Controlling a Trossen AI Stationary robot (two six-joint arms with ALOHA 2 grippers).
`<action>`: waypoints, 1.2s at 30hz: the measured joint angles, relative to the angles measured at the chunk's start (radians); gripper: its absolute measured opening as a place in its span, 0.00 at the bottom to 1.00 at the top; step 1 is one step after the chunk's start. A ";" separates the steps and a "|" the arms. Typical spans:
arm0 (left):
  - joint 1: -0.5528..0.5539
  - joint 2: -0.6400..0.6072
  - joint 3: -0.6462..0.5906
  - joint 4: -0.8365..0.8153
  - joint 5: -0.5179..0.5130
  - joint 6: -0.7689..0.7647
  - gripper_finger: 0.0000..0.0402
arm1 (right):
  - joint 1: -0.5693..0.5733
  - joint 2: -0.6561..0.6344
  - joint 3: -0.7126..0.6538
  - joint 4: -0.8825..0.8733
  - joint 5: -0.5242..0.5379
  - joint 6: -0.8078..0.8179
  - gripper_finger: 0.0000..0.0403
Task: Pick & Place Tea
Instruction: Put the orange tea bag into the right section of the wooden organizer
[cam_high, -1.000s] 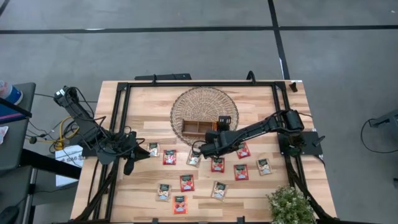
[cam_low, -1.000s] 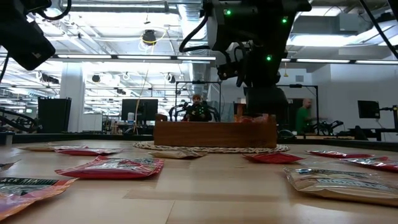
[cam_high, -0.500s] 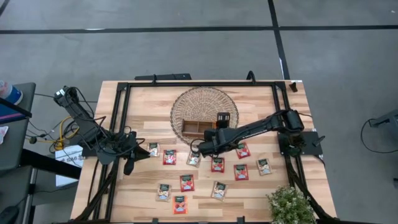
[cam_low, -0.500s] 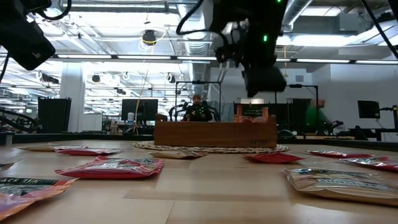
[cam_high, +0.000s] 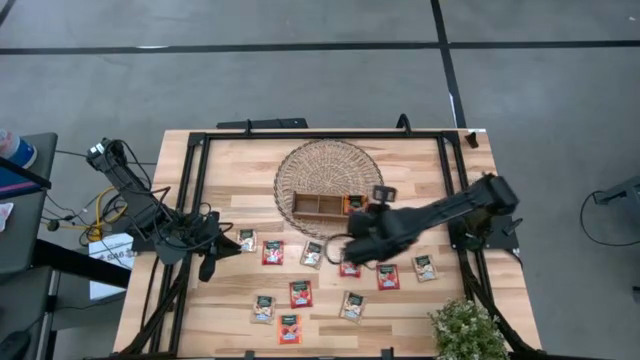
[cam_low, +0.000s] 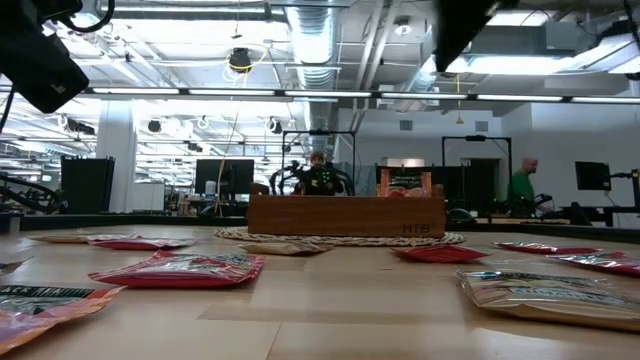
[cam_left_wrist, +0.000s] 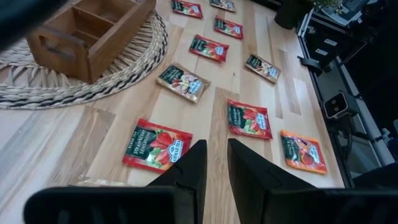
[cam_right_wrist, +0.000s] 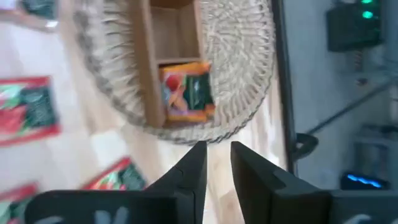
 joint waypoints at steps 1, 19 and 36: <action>0.000 0.000 0.000 0.000 0.003 0.000 0.14 | 0.019 -0.031 -0.016 -0.002 -0.012 0.010 0.15; 0.001 0.006 0.000 0.060 -0.002 -0.216 0.14 | 0.270 -0.298 -0.427 0.336 -0.217 0.400 0.14; 0.019 0.261 0.162 0.392 0.052 -0.208 0.14 | 0.297 -0.533 -0.646 0.352 -0.044 0.559 0.14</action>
